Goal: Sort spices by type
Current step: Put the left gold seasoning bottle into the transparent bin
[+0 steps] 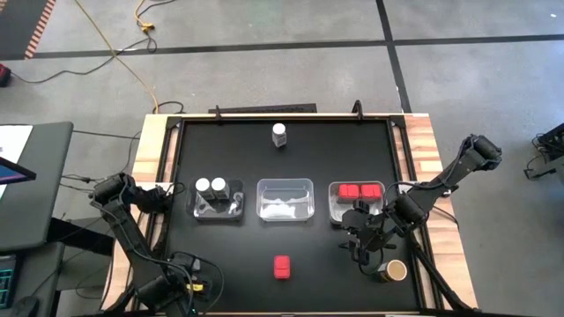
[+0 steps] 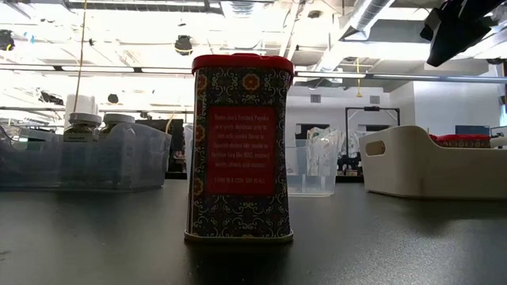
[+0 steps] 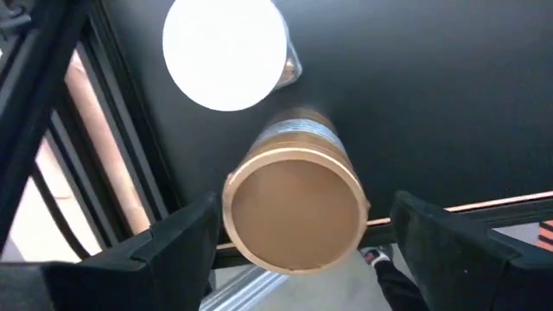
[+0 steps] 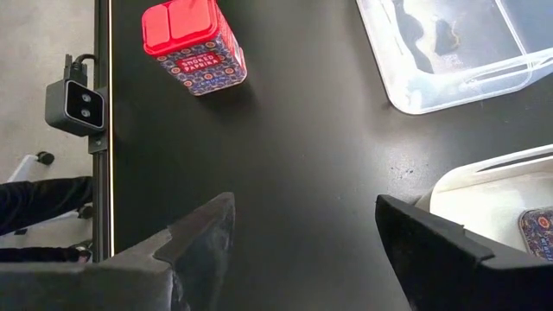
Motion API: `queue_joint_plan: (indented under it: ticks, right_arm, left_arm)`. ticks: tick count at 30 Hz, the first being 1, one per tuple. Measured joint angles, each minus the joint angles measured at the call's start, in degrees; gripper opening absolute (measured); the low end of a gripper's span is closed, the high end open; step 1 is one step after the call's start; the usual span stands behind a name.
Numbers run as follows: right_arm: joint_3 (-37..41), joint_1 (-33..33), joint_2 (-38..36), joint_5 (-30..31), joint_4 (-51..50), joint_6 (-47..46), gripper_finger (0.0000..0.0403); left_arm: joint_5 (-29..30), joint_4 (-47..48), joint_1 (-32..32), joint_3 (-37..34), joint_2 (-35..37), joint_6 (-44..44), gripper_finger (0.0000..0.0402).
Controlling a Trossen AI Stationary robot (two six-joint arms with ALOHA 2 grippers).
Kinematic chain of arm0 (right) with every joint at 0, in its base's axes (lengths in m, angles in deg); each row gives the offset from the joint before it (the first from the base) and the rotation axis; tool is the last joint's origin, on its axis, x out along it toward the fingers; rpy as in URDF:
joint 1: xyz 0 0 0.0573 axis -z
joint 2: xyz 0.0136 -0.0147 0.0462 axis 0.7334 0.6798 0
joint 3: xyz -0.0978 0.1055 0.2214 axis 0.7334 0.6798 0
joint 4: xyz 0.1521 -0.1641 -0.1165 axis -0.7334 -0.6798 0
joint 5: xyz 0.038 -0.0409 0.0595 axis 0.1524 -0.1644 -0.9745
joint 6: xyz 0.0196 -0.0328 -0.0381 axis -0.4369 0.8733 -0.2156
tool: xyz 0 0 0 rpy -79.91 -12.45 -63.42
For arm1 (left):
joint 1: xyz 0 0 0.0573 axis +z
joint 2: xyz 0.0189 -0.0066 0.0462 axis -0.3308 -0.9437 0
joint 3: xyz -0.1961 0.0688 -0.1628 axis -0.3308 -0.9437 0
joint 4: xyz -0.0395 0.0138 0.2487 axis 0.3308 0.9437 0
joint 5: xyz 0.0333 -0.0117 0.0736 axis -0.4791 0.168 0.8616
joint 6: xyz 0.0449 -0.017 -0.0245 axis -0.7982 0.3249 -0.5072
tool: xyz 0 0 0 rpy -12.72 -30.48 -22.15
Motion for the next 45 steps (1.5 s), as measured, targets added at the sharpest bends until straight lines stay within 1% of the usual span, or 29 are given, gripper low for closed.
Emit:
queue_joint_plan:
  ticks: [12,18,24,27,32,45]
  right_arm:
    - [0.0,0.0,0.0,0.0,0.0,0.02,0.0305]
    - [0.0,0.0,0.0,0.0,0.02,0.04,0.0305]
    - [0.0,-0.02,0.0,0.0,0.0,0.15,0.0305]
    - [0.0,0.0,0.0,0.0,0.0,0.15,0.0305]
    - [0.0,-0.01,0.0,0.0,0.0,0.15,0.0305]
    - [0.0,-0.02,0.0,0.0,0.0,0.11,0.0305]
  left_arm:
    - [-1.4,1.1,0.0,-0.75,0.0,-3.15,0.0323]
    - [-1.38,-2.29,-0.04,-3.49,-0.02,-3.29,0.0323]
    - [-1.36,-2.36,-0.09,-3.63,-0.02,-3.28,0.0323]
    - [-1.36,-2.55,-0.29,-3.63,-0.02,-2.95,0.0323]
    - [-1.36,-2.57,-0.92,-3.63,-0.02,0.25,0.0323]
    - [-0.81,-2.37,-1.44,-3.62,-0.13,0.7,0.0323]
